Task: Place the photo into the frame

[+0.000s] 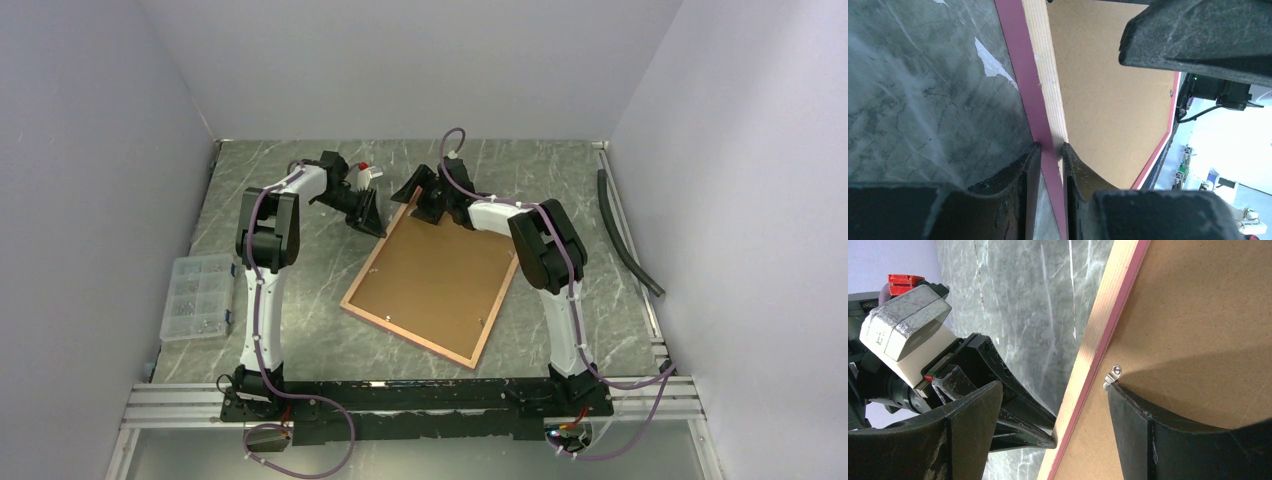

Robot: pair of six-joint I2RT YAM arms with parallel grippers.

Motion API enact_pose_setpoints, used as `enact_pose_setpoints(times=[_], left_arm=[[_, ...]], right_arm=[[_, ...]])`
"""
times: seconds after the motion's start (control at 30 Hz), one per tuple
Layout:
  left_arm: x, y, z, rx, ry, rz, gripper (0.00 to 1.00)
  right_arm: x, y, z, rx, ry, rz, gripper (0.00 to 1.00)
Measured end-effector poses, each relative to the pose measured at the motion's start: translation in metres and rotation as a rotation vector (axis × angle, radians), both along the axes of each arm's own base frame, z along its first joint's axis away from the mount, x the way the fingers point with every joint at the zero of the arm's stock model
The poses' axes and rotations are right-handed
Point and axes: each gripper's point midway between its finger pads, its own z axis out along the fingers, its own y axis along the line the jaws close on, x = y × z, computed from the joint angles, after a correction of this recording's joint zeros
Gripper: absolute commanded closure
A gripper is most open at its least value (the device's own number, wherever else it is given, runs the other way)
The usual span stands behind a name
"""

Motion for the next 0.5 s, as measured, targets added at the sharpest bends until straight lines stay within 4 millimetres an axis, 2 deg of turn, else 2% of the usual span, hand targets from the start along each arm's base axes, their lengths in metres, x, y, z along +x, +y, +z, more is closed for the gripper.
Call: enact_pose_setpoints(times=[0.5], left_arm=[[-0.0001, -0.0002, 0.0002, -0.002, 0.000, 0.000, 0.75]], right_arm=[[0.0000, 0.0043, 0.0006, -0.011, 0.020, 0.002, 0.19]])
